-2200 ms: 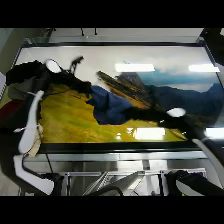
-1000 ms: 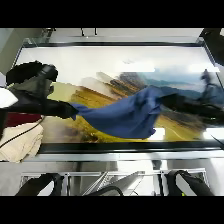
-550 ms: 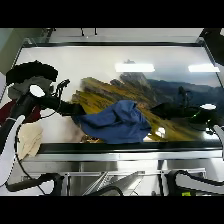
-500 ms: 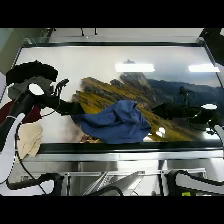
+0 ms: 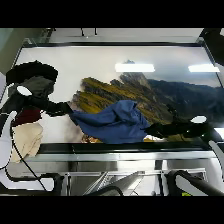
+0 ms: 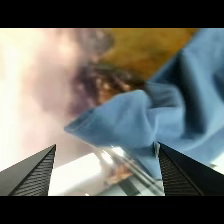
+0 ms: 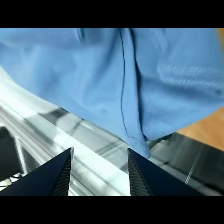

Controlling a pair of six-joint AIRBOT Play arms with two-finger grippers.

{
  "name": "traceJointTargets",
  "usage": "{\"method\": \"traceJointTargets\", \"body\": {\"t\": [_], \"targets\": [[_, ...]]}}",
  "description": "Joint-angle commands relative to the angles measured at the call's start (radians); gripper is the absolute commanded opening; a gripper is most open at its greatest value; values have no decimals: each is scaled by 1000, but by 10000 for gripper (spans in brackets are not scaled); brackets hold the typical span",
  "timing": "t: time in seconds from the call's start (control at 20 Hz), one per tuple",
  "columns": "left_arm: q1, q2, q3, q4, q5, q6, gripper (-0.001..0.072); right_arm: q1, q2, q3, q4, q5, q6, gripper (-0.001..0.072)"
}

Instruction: Fold the shirts.

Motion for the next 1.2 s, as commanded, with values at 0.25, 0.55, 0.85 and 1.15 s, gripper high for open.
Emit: {"method": "traceJointTargets", "body": {"t": [0.25,0.55,0.85,1.15], "targets": [[-98,-193,78,-55,-11,67,686,200,-105,-45,4,-218,9,407],[-126,-220,141,-53,-70,78,27,199,-127,-26,7,-187,-10,407],[-100,-220,180,-52,-156,77,17,195,-113,133,-93,-113,33,406],[-100,-219,179,-52,-160,77,16,195,-119,139,-166,-122,32,400]]}}
